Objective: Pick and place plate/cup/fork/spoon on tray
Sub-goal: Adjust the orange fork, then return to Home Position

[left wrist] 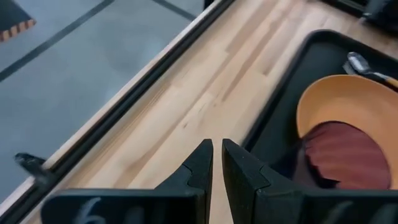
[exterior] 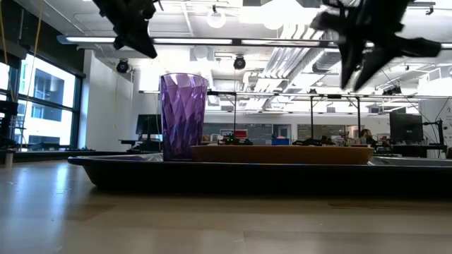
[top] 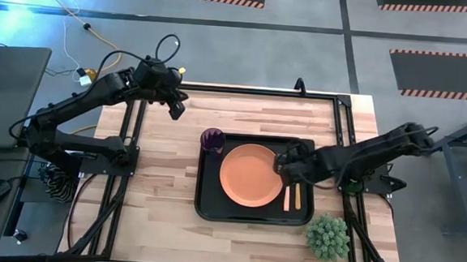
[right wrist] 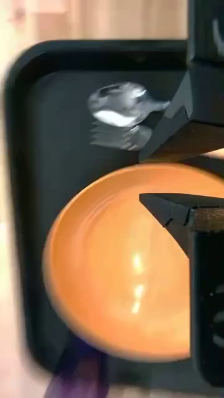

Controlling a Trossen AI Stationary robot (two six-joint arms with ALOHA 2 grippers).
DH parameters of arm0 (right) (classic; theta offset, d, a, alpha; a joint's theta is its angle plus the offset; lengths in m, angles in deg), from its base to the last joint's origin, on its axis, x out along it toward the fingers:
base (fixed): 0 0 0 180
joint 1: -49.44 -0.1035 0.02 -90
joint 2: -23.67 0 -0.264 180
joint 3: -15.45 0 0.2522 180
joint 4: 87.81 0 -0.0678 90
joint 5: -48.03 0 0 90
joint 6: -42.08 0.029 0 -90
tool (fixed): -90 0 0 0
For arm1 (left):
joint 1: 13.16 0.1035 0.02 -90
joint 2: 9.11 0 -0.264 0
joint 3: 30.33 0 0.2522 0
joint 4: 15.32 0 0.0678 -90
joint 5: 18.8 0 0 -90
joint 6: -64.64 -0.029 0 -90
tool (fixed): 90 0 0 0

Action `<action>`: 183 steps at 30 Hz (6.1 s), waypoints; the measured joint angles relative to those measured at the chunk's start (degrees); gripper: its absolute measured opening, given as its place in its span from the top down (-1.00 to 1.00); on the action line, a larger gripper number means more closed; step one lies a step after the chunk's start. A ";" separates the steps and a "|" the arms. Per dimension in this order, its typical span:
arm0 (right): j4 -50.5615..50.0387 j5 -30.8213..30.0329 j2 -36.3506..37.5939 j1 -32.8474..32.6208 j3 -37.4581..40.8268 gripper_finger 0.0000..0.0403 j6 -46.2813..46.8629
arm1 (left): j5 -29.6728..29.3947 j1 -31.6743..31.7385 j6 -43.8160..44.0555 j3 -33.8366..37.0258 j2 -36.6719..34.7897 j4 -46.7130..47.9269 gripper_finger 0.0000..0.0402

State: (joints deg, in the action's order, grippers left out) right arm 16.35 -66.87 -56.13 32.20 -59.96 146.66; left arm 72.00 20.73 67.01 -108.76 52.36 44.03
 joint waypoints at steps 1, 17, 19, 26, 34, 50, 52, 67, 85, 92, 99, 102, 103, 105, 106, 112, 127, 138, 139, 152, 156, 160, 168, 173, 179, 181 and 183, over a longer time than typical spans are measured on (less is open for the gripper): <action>-0.05 -1.84 0.83 0.00 -0.48 0.60 -0.68 | 0.20 -0.40 0.01 0.26 -0.25 -0.42 0.88; 0.04 10.67 2.88 -1.30 -0.92 0.60 0.87 | 0.20 -2.06 5.08 13.33 -10.71 -5.93 0.88; 0.05 12.29 2.16 -2.61 -0.87 0.60 2.81 | 0.19 -2.06 5.08 13.33 -11.55 -6.63 0.88; 1.39 17.24 -3.23 -5.19 -0.85 0.60 6.18 | 0.05 -2.08 5.08 13.31 -13.23 -7.56 0.88; 6.64 22.07 -9.77 -6.47 -0.85 0.60 7.12 | 0.04 -2.08 5.03 13.31 -13.33 -9.76 0.88; 8.54 24.49 -16.94 -7.67 -0.85 0.33 7.47 | 0.04 -2.08 4.95 13.31 -13.28 -9.65 0.88; 8.98 24.12 -17.79 -7.67 -0.85 0.27 7.45 | 0.04 -2.08 4.94 13.31 -13.28 -9.65 0.88; 10.51 27.06 -22.74 -7.67 -0.85 0.24 6.01 | 0.04 -2.06 4.94 13.31 -13.26 -9.61 0.88; 8.50 28.41 -22.74 -7.67 -0.85 0.24 6.03 | 0.04 -2.06 4.97 13.31 -13.26 -9.61 0.88; 8.82 28.41 -22.70 -7.67 -0.85 0.24 6.00 | 0.04 -2.06 4.97 13.31 -13.26 -9.63 0.88; 6.90 28.47 -22.65 -7.52 -3.85 0.24 5.45 | 0.05 -2.06 4.97 13.31 -13.26 -9.63 0.88; 3.22 27.68 -22.65 -7.52 -6.30 0.24 4.87 | 0.04 -2.06 4.97 13.31 -13.26 -9.63 0.88; 1.79 27.23 -22.63 -7.52 -7.27 0.24 4.89 | 0.04 -2.06 4.99 13.31 -13.26 -9.63 0.88; -1.01 25.92 -22.11 -7.50 -9.11 0.24 4.85 | 0.05 -2.06 4.98 13.31 -13.26 -9.63 0.88; -2.14 24.69 -21.73 -7.44 -10.07 0.24 4.46 | 0.05 -2.06 4.99 13.31 -13.26 -9.63 0.88; -4.00 9.75 -16.59 -6.24 -15.16 0.24 -0.90 | 2.70 -2.06 5.56 13.32 -13.67 -9.60 0.88; 6.82 -14.37 -3.12 2.02 -17.79 0.24 -35.16 | 7.58 -7.94 6.06 13.31 -22.20 -9.45 0.88; 27.86 -9.28 2.79 9.62 -17.79 0.24 -68.47 | 7.63 -15.93 7.57 28.26 -34.69 -25.18 0.88; 29.42 -7.92 3.24 10.44 -17.80 0.24 -70.48 | 7.59 -16.31 7.90 29.99 -36.53 -26.11 0.88; 32.69 -1.99 5.54 16.74 -17.79 0.24 -75.06 | 0.69 -16.88 12.05 44.02 -58.07 -26.54 0.88; 33.38 0.99 5.55 18.65 -17.79 0.24 -75.08 | -0.20 -16.85 12.59 46.98 -61.20 -27.06 0.88; 34.07 3.86 5.56 20.76 -17.79 0.24 -75.08 | -0.29 -16.85 12.56 48.61 -60.61 -27.76 0.88; 34.63 8.81 6.00 23.02 -17.79 0.24 -75.05 | -4.55 -16.85 14.00 57.30 -61.22 -32.61 0.88; 34.90 10.43 7.53 23.15 -17.79 0.24 -75.06 | -4.52 -16.83 15.47 61.11 -61.02 -38.78 0.88; 35.13 10.40 11.58 23.15 -17.79 0.24 -78.76 | -5.68 -16.77 14.02 62.98 -60.80 -44.19 0.88; 35.18 10.40 13.31 23.15 -17.79 0.24 -81.43 | -5.35 -16.77 13.86 63.04 -59.88 -44.24 0.88; 35.04 10.35 15.12 23.15 -17.79 0.24 -84.80 | -4.82 -16.77 13.17 63.04 -58.98 -44.29 0.88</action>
State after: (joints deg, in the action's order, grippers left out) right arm 51.39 -56.53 -41.01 55.35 -77.75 61.86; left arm 67.18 3.97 80.18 -45.72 -6.63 -0.26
